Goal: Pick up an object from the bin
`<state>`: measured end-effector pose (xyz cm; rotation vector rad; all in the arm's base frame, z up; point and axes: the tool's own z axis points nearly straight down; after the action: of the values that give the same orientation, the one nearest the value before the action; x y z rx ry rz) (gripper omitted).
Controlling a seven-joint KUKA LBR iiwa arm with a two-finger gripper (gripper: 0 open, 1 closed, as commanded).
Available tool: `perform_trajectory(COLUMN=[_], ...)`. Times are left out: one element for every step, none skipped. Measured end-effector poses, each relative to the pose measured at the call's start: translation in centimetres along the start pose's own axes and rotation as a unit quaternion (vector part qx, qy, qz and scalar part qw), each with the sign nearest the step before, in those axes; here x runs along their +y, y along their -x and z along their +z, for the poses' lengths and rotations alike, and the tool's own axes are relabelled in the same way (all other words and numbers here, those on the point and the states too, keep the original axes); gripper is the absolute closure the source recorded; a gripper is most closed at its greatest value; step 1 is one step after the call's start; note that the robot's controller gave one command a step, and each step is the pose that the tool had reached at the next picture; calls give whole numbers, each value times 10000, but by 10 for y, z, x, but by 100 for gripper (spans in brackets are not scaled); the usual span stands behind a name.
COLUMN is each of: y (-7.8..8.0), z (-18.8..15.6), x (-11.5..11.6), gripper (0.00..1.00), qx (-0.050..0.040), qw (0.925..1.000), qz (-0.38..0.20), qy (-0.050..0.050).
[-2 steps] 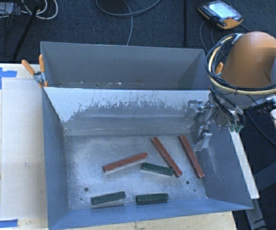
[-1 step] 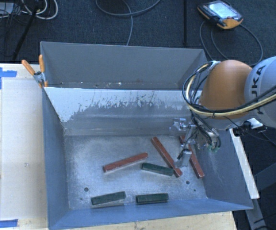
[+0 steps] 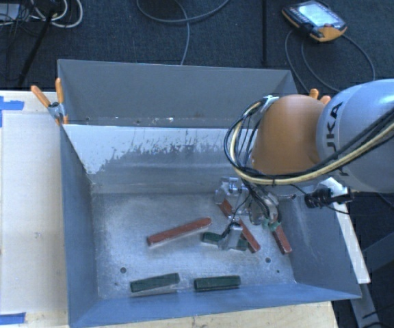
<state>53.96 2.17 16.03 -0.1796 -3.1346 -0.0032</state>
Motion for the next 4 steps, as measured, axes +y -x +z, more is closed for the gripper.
perform_trajectory(y=[4, 22, 17, 17], z=[16, 61, 90, 90], x=[3, 41, 56, 56], gripper=[0, 0, 100, 100], qx=[1, -12, -8, -11], qw=[9952, 9970, 9997, 9997], qz=[975, -773, 230, 227], qy=[-9, -11, -13, -14])
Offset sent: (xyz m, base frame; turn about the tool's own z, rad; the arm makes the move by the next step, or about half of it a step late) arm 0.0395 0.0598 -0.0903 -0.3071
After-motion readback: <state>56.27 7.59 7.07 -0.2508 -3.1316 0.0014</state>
